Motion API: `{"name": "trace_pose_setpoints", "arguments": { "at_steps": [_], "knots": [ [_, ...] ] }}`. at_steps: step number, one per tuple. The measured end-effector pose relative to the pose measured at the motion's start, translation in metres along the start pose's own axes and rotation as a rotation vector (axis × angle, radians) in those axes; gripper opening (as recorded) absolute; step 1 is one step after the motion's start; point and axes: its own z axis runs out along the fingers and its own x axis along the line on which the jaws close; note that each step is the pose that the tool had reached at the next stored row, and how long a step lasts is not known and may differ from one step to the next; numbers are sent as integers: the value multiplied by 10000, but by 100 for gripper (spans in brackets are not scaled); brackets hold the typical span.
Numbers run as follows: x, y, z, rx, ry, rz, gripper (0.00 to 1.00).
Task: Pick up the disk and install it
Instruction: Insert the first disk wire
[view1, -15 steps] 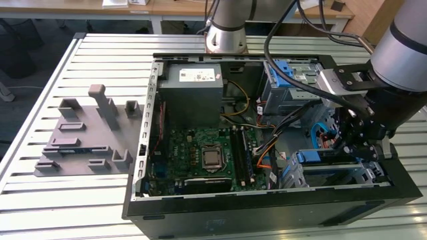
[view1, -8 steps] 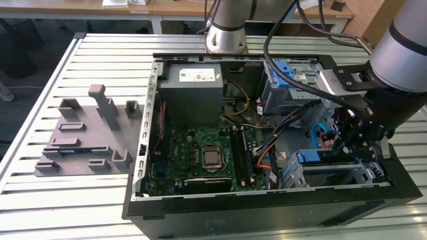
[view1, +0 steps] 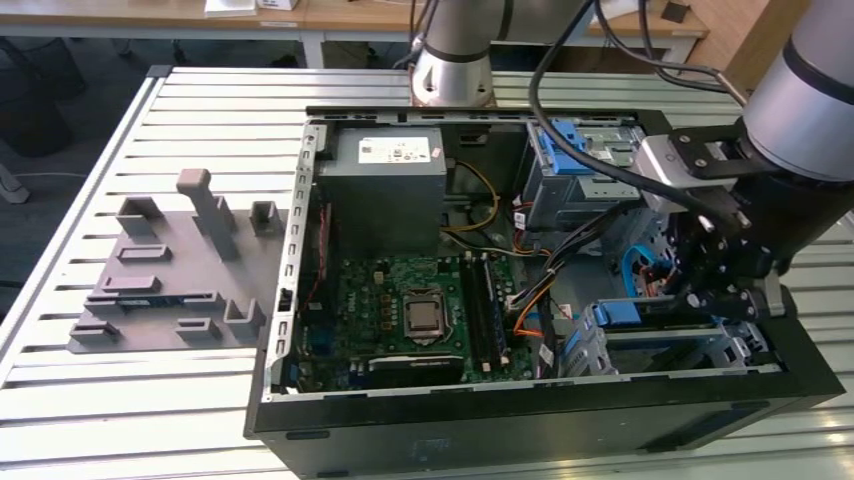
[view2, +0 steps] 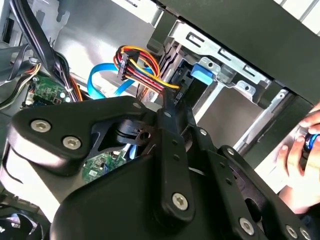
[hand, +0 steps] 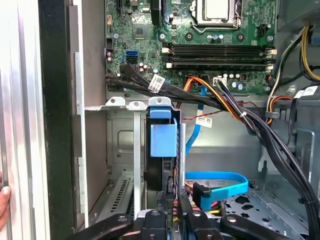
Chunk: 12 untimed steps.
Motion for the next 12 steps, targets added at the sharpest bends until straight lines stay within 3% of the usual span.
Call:
{"name": "trace_pose_setpoints", "arguments": {
  "at_steps": [4,8,12],
  "knots": [
    [-1,-5,-59,0,1,0,23],
    [-1,-6,-65,-6,-3,0,11],
    [-1,-10,-67,-21,1,-2,11]
  ]
}}
